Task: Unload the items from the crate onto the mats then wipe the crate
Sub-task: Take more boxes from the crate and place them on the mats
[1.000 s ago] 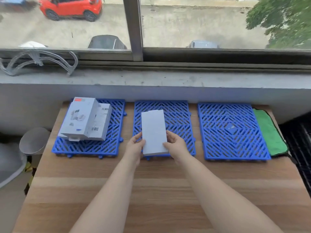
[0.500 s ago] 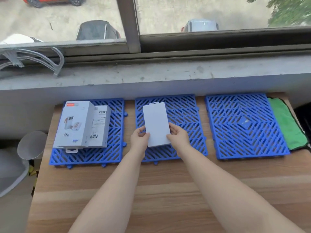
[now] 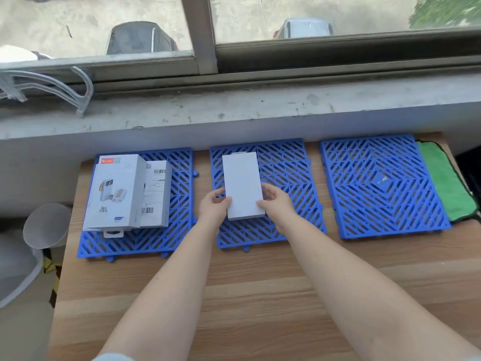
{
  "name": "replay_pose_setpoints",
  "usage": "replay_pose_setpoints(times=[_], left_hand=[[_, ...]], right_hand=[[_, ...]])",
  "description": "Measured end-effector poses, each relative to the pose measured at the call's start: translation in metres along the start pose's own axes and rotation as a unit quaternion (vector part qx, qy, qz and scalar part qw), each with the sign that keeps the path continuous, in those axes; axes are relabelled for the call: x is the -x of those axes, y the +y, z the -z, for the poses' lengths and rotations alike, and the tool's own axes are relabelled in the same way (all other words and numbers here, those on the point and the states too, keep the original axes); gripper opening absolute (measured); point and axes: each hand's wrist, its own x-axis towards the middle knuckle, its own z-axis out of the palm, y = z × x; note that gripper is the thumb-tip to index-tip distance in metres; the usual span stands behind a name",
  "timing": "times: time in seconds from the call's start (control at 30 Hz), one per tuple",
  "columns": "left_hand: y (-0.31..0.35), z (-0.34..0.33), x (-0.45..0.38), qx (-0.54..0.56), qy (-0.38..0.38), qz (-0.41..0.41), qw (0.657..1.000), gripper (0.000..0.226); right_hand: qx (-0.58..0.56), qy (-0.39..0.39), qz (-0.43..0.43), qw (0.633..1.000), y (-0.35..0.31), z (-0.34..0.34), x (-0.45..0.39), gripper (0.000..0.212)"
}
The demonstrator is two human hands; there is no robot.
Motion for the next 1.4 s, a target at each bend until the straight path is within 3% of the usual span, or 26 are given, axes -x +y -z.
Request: replay_pose_setpoints(times=[0.13, 0.27, 0.33, 0.43, 0.53, 0.67, 0.7, 0.93, 1.1, 1.4], left_hand=[[0.006, 0.01, 0.007, -0.026, -0.014, -0.024, 0.999, 0.036], [0.013, 0.018, 0.019, -0.171, -0.01, -0.138, 0.976, 0.031], [0.018, 0.021, 0.025, -0.278, -0.027, -0.201, 0.939, 0.027], [0.021, 0.022, 0.034, -0.434, -0.031, -0.275, 0.858, 0.032], [0.017, 0.017, 0.048, -0.521, -0.008, -0.321, 0.791, 0.038], [0.005, 0.004, 0.068, -0.572, -0.021, -0.331, 0.75, 0.047], [0.002, 0.0, 0.073, -0.578, -0.026, -0.336, 0.744, 0.048], [-0.029, -0.032, 0.108, -0.601, -0.073, -0.357, 0.711, 0.059], [-0.071, -0.054, 0.151, -0.631, -0.122, -0.37, 0.671, 0.062], [-0.095, -0.1, 0.202, -0.65, -0.173, -0.394, 0.626, 0.069]], right_hand=[[0.083, 0.008, 0.032, 0.996, -0.004, 0.005, 0.007, 0.054], [0.205, 0.005, 0.096, 0.974, -0.004, 0.011, 0.017, 0.054], [0.27, 0.016, 0.138, 0.953, -0.006, 0.015, 0.023, 0.051], [0.35, 0.025, 0.197, 0.915, -0.009, 0.021, 0.033, 0.047], [0.434, 0.027, 0.24, 0.868, -0.012, 0.024, 0.045, 0.047], [0.584, 0.045, 0.26, 0.767, -0.004, 0.02, 0.071, 0.048], [0.601, 0.056, 0.252, 0.756, 0.002, 0.018, 0.079, 0.048], [0.573, 0.133, 0.162, 0.792, 0.055, 0.044, 0.133, 0.05], [0.553, 0.14, 0.074, 0.818, 0.096, 0.075, 0.181, 0.067], [0.459, 0.19, 0.008, 0.868, 0.144, 0.12, 0.252, 0.067]])
